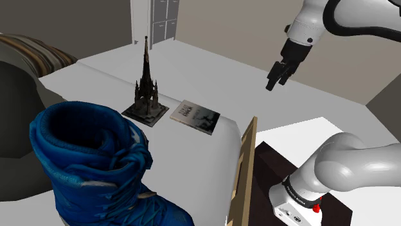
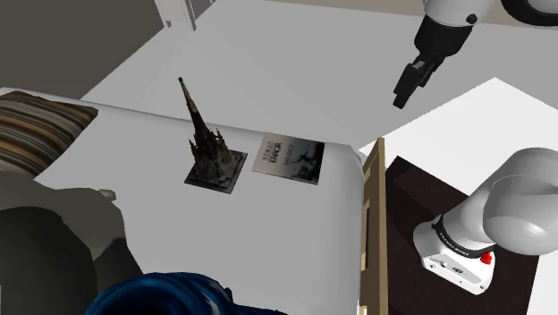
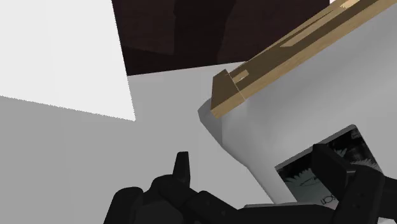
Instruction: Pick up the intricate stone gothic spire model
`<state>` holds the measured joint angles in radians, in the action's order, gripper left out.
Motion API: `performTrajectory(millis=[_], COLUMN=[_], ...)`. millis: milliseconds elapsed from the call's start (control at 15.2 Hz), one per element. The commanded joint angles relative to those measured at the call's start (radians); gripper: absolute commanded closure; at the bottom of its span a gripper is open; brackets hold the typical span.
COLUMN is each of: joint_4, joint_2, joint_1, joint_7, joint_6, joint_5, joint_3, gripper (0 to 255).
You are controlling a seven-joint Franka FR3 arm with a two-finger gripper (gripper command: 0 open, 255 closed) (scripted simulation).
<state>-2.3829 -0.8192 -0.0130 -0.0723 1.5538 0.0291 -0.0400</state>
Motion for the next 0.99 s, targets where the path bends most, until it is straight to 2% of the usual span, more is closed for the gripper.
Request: performTrajectory(millis=[0,462,924], joint_4=[0.0,-0.026,0.007], joint_2=[0.0,0.136,0.302], joint_1=[0.0,0.074,0.156], joint_7=[0.0,0.096,0.214], joint_6=[0.0,0.286,0.541], joint_5=[0.0,-0.061,-0.137], joint_3=[0.0,0.011,0.018], gripper=[0,0,0])
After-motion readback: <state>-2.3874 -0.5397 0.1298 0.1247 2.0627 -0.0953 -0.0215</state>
